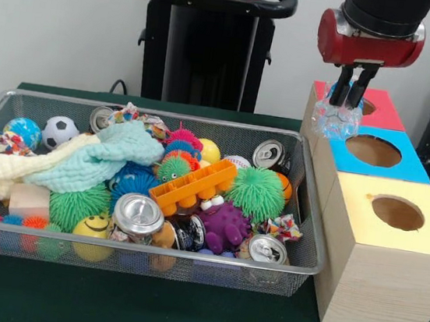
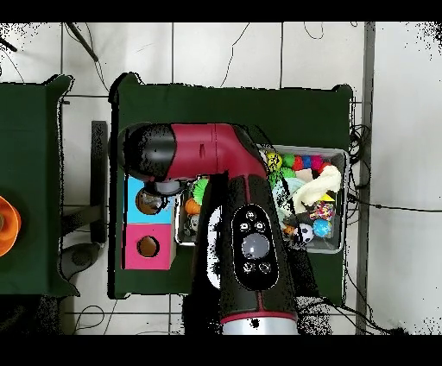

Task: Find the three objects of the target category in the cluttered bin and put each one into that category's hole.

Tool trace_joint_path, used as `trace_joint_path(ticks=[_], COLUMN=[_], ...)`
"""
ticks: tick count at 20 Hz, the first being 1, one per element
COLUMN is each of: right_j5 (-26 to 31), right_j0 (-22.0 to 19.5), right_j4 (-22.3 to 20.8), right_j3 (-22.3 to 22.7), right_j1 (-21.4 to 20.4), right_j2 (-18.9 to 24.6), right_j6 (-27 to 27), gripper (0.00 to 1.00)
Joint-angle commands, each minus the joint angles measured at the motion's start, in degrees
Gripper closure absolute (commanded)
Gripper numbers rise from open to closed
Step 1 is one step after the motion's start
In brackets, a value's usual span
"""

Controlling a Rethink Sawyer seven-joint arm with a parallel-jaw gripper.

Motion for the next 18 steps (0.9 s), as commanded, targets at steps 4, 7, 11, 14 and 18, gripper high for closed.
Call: trace_joint_path(ticks=[4,7,11,14,18], right_j5=[-0.76,-2.22,-3.48,-4.14,-5.51], right_j0=[0.28,1.28,3.09,4.20,5.60], right_j4=[3.69,4.42,5.41,6.07,7.04], right_j3=[2.28,2.82,2.67,2.45,2.20], right_j1=[2.93,2.97,3.83,4.49,5.58], right_j2=[-1.55,-2.37,-3.32,-3.94,-4.51], right_j6=[15.45,17.06,18.86,19.93,21.44], gripper=[1.00,1.00,1.00,1.00,1.00])
